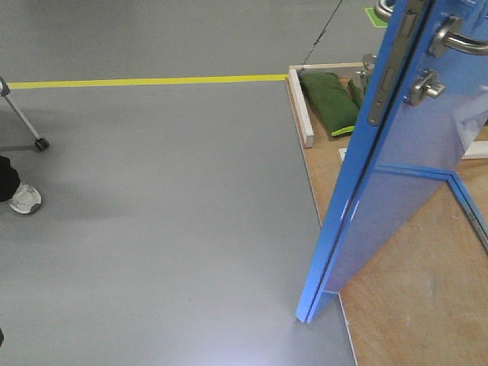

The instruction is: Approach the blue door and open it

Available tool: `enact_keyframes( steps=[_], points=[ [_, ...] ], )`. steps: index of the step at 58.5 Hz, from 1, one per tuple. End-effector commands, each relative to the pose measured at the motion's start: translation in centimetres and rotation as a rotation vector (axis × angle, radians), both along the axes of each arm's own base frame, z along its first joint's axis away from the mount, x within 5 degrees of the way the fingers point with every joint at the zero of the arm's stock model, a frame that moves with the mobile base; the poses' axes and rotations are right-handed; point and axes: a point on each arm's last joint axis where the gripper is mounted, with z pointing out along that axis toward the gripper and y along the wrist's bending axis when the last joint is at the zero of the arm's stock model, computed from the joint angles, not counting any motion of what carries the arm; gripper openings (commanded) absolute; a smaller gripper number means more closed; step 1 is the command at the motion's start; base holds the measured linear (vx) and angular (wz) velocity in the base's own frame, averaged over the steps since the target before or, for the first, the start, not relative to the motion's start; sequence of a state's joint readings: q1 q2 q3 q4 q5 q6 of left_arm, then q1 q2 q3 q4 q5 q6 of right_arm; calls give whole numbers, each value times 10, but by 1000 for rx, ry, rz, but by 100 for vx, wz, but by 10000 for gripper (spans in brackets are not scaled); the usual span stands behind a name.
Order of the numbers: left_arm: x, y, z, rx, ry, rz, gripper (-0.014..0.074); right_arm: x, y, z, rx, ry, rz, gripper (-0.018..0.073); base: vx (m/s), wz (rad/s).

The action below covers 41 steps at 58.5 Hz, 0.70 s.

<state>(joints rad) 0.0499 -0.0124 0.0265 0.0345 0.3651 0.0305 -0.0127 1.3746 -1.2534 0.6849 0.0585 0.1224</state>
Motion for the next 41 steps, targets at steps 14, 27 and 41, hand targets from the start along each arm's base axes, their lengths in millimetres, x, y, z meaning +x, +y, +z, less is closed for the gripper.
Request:
enact_keyframes(
  steps=[14,27,41],
  points=[
    [1,0,7,-3,-92,-1,70,-8,0,24,-9,-95,-18,2,0,0],
    [1,0,7,-3,-92,-1,70,-8,0,24,-9,-95,-18,2,0,0],
    [1,0,7,-3,-92,-1,70,-8,0,24,-9,-94,-18,2,0,0]
  ],
)
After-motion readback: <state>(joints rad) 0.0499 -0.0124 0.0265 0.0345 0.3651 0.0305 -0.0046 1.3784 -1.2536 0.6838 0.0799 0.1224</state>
